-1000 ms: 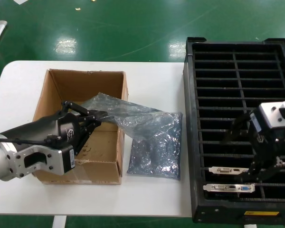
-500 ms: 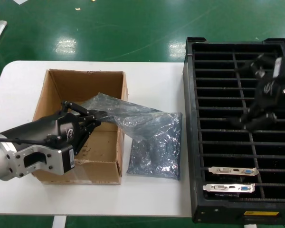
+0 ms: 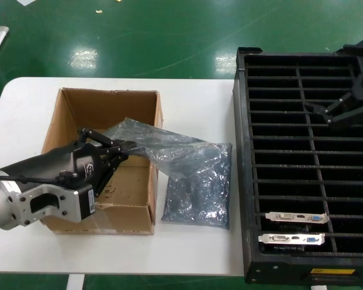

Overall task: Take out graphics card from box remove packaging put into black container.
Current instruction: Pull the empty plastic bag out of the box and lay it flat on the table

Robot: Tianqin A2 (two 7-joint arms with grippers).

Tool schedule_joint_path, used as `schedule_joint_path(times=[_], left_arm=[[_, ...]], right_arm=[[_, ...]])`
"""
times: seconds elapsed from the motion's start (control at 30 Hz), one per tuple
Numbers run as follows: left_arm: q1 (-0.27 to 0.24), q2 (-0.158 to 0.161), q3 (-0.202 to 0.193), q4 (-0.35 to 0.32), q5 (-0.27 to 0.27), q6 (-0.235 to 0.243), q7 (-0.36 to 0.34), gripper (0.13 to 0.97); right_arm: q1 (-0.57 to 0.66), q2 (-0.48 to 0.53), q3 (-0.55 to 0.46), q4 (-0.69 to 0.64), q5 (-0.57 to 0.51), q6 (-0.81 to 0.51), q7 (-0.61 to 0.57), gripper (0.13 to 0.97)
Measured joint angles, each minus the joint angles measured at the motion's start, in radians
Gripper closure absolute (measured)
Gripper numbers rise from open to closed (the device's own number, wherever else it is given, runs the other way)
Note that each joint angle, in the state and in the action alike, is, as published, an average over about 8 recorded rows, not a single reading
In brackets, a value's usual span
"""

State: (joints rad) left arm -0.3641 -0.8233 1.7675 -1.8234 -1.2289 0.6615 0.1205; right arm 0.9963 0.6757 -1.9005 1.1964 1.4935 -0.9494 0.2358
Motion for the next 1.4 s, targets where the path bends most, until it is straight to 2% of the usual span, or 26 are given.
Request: schedule_joint_path(times=[0.17, 0.27, 0.37, 0.47, 0.57, 0.63, 0.7, 0.8, 0.9, 1.03, 1.2, 1.4], left_arm=[[-0.017, 0.010, 0.003, -0.008, -0.004, 0.020, -0.038, 0.959], [-0.054, 0.032, 0.005, -0.019, -0.020, 0.065, -0.124, 0.959], [-0.108, 0.084, -0.011, -0.020, -0.051, 0.150, -0.252, 0.959], [-0.168, 0.174, -0.058, 0.009, -0.084, 0.269, -0.393, 0.959], [-0.222, 0.291, -0.131, 0.065, -0.084, 0.404, -0.532, 0.959], [-0.254, 0.374, -0.186, 0.111, -0.050, 0.489, -0.622, 0.959], [-0.279, 0.450, -0.234, 0.161, 0.009, 0.556, -0.708, 0.959], [-0.313, 0.538, -0.279, 0.245, 0.120, 0.613, -0.837, 0.959], [-0.344, 0.591, -0.282, 0.339, 0.216, 0.611, -0.958, 0.959], [-0.386, 0.625, -0.242, 0.473, 0.294, 0.549, -1.078, 0.959], [-0.435, 0.652, -0.190, 0.614, 0.333, 0.467, -1.149, 0.959], [-0.483, 0.671, -0.146, 0.721, 0.335, 0.395, -1.183, 0.944]], right_arm=[[-0.001, 0.001, 0.005, -0.006, 0.006, 0.001, -0.005, 0.151], [-0.001, 0.001, 0.005, -0.006, 0.007, 0.001, -0.005, 0.140], [-0.001, 0.001, 0.005, -0.006, 0.006, 0.001, -0.005, 0.129], [-0.001, 0.001, 0.005, -0.006, 0.006, 0.001, -0.005, 0.129], [-0.001, 0.001, 0.005, -0.006, 0.006, 0.001, -0.005, 0.129], [-0.001, 0.001, 0.005, -0.006, 0.006, 0.001, -0.005, 0.129], [-0.001, 0.001, 0.005, -0.006, 0.006, 0.001, -0.005, 0.129], [-0.001, 0.001, 0.005, -0.006, 0.006, 0.001, -0.005, 0.129], [-0.001, 0.001, 0.005, -0.006, 0.006, 0.001, -0.005, 0.129], [-0.001, 0.001, 0.005, -0.006, 0.006, 0.001, -0.005, 0.129], [-0.001, 0.001, 0.005, -0.006, 0.006, 0.001, -0.005, 0.129], [-0.001, 0.001, 0.005, -0.006, 0.006, 0.001, -0.005, 0.129]])
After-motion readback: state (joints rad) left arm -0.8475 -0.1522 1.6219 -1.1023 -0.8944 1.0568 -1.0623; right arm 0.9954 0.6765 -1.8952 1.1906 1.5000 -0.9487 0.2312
